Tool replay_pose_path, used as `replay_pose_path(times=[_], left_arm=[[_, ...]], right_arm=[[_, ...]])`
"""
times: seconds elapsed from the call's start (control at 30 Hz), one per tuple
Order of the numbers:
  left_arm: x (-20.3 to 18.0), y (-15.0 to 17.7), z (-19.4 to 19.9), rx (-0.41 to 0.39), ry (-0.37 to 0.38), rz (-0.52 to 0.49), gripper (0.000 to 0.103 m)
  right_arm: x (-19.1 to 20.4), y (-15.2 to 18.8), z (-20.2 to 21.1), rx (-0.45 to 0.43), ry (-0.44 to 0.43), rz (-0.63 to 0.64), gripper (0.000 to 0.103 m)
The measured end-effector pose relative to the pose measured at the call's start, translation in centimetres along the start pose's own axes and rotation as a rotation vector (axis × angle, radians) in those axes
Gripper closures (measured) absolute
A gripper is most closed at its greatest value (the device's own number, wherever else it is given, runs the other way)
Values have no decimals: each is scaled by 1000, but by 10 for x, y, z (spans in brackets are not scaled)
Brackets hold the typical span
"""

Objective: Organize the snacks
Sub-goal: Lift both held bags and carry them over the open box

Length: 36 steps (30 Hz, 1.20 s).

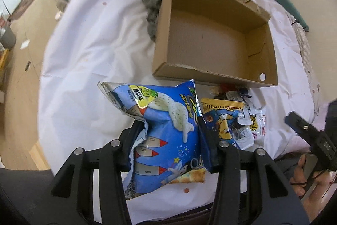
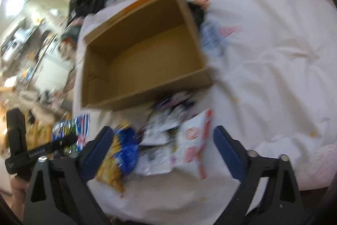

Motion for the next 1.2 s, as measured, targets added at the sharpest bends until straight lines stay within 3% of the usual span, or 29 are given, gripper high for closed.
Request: replay_pose_path(times=[0.07, 0.13, 0.4, 0.57, 0.73, 0.93, 1.0, 1.2], left_arm=[[10, 0, 10, -27, -15, -3, 59], [16, 3, 11, -34, -8, 10, 59], [30, 3, -5, -7, 52, 99, 59], [27, 3, -3, -19, 60, 96, 59], [25, 2, -2, -29, 62, 92, 59], [24, 3, 4, -64, 54, 86, 59], [22, 3, 6, -78, 54, 80, 59], [9, -1, 10, -134, 34, 37, 59]], right_arm=[[19, 9, -19, 89, -77, 27, 26], [35, 17, -39, 174, -109, 55, 32], [59, 27, -104, 347, -42, 88, 37], [57, 42, -129, 419, -21, 70, 67], [59, 40, -110, 345, -48, 98, 75], [64, 38, -69, 241, -129, 144, 77], [61, 35, -57, 194, -116, 156, 77], [49, 20, -21, -4, 38, 195, 77]])
Point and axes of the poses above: each gripper's, at about its wrist camera, not at the fingertips, and z roughly against the way its jaws point, x to its left, y to its underside, the point moved 7 cm from there along -z, roughly the way its jaws point, and after that the axes turned 8 degrees about x, right-handed, at the moved point
